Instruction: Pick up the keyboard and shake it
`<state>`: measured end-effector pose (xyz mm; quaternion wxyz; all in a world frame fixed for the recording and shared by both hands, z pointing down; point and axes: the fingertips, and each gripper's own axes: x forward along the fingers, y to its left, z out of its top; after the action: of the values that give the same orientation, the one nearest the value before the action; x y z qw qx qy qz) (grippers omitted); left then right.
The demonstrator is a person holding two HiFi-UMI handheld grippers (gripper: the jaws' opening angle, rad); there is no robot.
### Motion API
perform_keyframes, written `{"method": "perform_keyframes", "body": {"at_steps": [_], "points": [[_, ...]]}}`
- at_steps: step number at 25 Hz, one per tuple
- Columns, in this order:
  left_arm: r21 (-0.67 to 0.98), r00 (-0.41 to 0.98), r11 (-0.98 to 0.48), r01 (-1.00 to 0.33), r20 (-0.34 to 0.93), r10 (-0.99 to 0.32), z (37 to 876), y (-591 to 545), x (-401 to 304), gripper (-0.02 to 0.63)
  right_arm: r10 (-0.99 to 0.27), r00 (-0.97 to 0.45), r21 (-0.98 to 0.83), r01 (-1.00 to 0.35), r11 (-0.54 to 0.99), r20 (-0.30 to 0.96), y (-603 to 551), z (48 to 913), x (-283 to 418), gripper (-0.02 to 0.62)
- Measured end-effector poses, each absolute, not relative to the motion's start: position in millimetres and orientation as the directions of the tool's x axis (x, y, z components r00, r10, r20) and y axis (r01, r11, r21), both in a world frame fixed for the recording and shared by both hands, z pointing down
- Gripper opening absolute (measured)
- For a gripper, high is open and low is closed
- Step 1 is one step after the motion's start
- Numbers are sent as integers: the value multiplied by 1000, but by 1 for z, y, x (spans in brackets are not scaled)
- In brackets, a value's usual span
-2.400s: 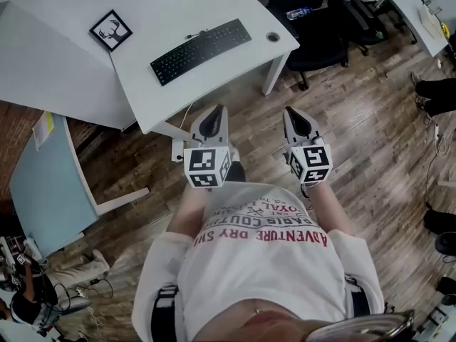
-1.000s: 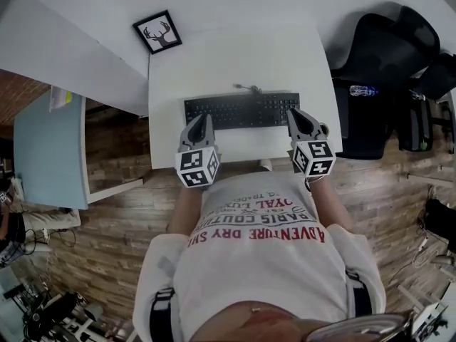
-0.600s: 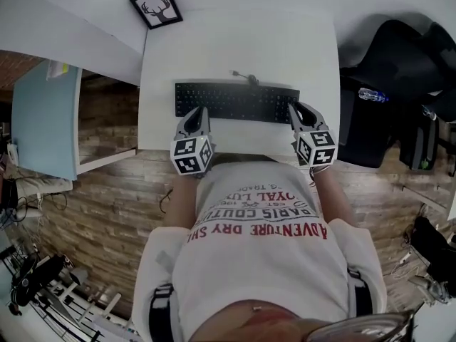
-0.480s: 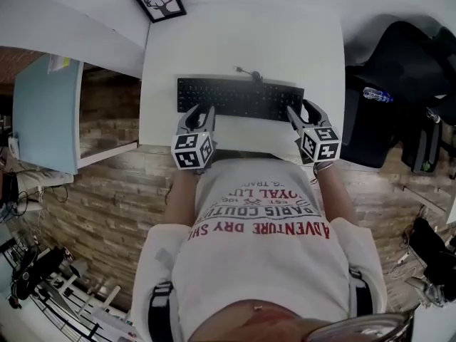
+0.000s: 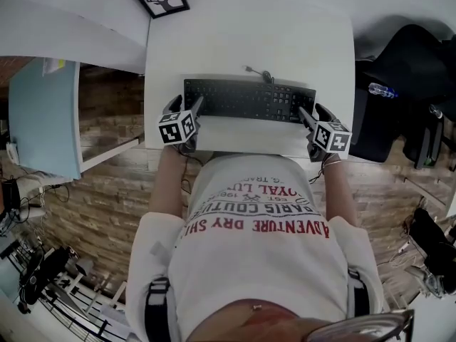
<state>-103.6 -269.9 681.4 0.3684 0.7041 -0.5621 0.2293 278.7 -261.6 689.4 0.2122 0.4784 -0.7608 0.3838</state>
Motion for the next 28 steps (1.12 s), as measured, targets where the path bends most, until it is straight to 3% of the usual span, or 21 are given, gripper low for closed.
{"method": "perform_keyframes", "body": {"at_steps": [14, 28], "points": [[449, 488, -201, -870, 738, -466, 712, -285, -100, 314, -474, -469, -426, -882, 202, 745, -272, 708, 269, 287], [479, 537, -248, -842, 708, -458, 710, -285, -95, 298, -436, -513, -463, -858, 223, 739, -272, 713, 271, 293]]}}
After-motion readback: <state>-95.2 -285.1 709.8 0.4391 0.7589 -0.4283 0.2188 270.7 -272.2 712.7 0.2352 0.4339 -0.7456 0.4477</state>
